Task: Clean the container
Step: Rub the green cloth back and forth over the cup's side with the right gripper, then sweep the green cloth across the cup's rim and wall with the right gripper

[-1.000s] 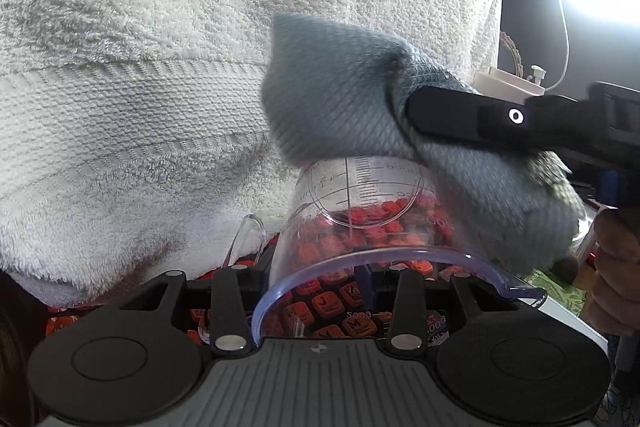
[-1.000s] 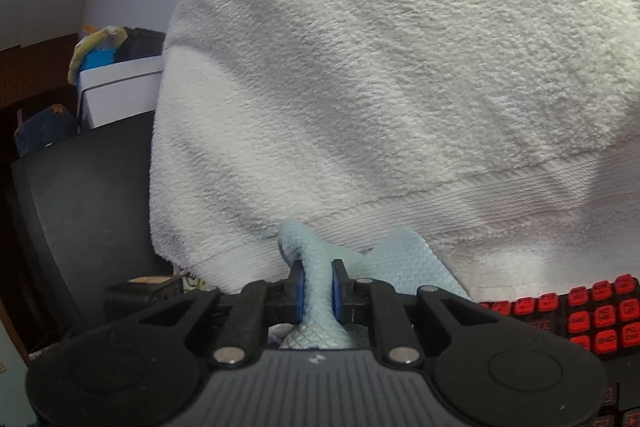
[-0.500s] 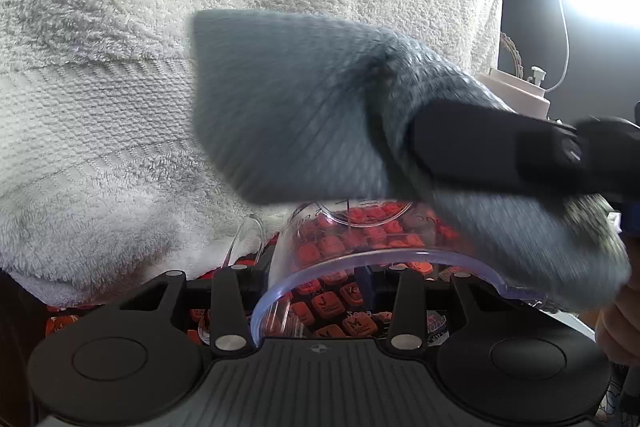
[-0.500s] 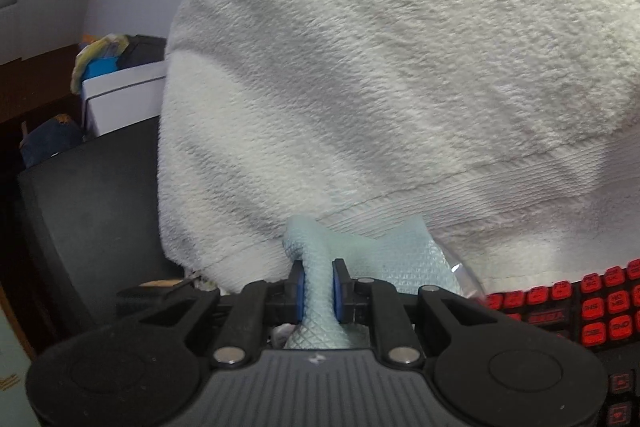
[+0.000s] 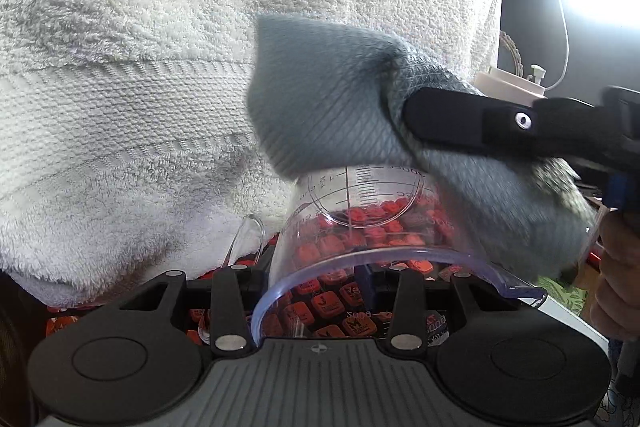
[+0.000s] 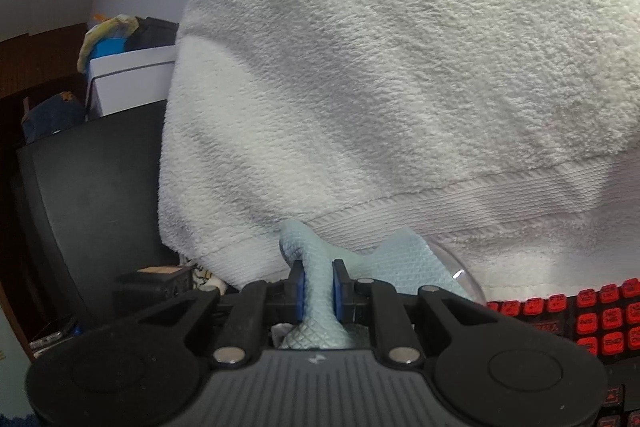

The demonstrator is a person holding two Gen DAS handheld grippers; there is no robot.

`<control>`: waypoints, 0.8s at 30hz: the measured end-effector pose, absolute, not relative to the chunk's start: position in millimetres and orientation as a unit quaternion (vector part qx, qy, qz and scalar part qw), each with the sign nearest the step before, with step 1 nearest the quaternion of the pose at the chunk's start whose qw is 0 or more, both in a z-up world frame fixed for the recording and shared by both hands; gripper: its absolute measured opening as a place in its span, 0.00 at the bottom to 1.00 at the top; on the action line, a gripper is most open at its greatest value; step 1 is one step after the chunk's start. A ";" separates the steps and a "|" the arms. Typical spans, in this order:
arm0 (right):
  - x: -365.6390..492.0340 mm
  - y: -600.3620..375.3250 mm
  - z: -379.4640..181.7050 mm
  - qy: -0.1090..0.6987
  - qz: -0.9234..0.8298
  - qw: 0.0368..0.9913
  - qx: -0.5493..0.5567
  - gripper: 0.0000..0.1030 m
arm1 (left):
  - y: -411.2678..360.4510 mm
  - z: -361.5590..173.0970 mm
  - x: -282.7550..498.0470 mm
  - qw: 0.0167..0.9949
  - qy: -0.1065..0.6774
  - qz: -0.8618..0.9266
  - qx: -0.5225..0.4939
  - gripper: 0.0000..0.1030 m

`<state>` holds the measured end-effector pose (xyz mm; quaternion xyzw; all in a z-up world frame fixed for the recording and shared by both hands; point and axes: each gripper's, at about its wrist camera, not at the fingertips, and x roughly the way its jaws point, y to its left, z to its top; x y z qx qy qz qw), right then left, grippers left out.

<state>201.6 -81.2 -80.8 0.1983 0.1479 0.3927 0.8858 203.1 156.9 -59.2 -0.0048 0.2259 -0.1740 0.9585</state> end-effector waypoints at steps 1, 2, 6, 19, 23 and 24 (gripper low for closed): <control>204.1 -85.0 -81.2 0.149 0.382 0.889 0.206 0.12 | 156.6 -59.2 203.3 0.958 0.226 -0.174 -0.005 0.38; 206.7 -88.7 -81.5 0.150 0.371 0.891 0.214 0.12 | 156.3 -59.1 203.6 0.958 0.226 -0.174 -0.005 0.38; 214.9 -98.0 -84.9 0.153 0.348 0.893 0.241 0.13 | 155.2 -59.0 204.8 0.958 0.226 -0.175 -0.004 0.38; 200.3 -74.9 -82.4 0.155 0.424 0.868 0.205 0.13 | 141.2 -56.4 214.8 0.958 0.226 -0.175 -0.007 0.38; 195.4 -68.2 -80.9 0.156 0.444 0.861 0.190 0.12 | 138.6 -56.1 214.8 0.958 0.226 -0.175 -0.004 0.38; 194.2 -66.5 -80.5 0.156 0.449 0.860 0.187 0.12 | 137.9 -56.0 214.9 0.958 0.226 -0.175 -0.004 0.38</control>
